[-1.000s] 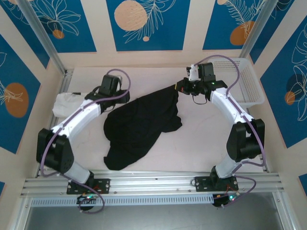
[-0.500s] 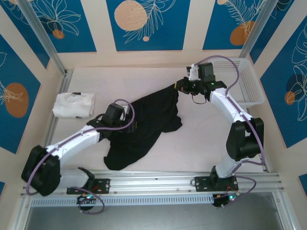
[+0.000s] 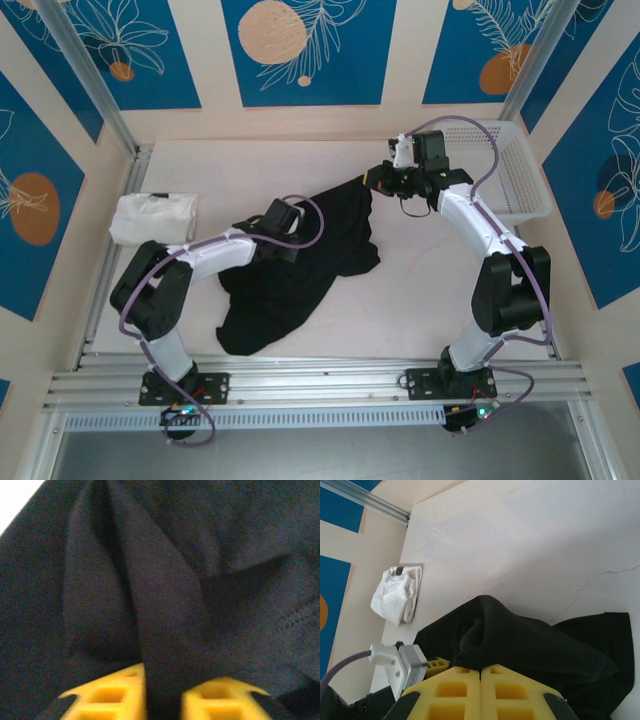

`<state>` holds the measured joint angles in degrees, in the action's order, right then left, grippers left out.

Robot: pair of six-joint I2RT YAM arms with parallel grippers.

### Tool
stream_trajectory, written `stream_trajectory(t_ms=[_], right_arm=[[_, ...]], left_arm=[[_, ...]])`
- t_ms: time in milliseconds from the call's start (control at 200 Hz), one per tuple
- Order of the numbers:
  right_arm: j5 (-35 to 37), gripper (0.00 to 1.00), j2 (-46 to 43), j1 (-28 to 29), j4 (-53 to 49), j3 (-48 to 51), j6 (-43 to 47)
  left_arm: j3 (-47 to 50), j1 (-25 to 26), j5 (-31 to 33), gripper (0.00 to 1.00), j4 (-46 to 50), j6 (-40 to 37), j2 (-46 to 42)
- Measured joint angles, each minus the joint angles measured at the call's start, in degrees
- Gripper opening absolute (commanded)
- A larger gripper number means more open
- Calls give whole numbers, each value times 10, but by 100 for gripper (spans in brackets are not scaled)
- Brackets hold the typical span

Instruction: Fold the inside-out t-shirt

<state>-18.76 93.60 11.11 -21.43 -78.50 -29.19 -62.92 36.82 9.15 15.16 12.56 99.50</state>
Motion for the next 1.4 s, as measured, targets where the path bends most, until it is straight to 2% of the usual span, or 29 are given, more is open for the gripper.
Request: stream_trajectory(t_ms=[50,130,265,460,695,820,935,1075,1205,1290,1400], right_arm=[[1,0,-5,0,-8,-5,0],[1,0,-25,0,-13,-12,1],[3,0,-113,3,2,-19,3],[4,0,-243,33,55,-73,7],[-15,0,-275,66,57,-179,13],[-17,0,-294,68,27,-184,12],[-19,0,-319,68,7,-157,5],[-26,0,-334,68,3,-75,-19],[-29,0,-276,55,5,-18,-37],[-25,0,-204,42,9,9,-41],[-16,0,-127,29,8,42,-41]], left_arm=[[-18,0,7,0,19,-8,-4],[-52,-3,16,0,53,-23,-34],[-122,-14,25,0,92,-45,-159],[-238,-54,36,0,91,-73,-318],[-363,-79,42,0,127,-106,-330],[-351,-79,38,0,158,-110,-331],[-284,-79,18,0,174,-105,-337],[-189,-81,-4,0,181,-93,-313],[-155,-88,-23,1,175,-80,-215],[-158,-93,-30,6,161,-71,-123],[-198,-99,-34,19,162,-62,2]])
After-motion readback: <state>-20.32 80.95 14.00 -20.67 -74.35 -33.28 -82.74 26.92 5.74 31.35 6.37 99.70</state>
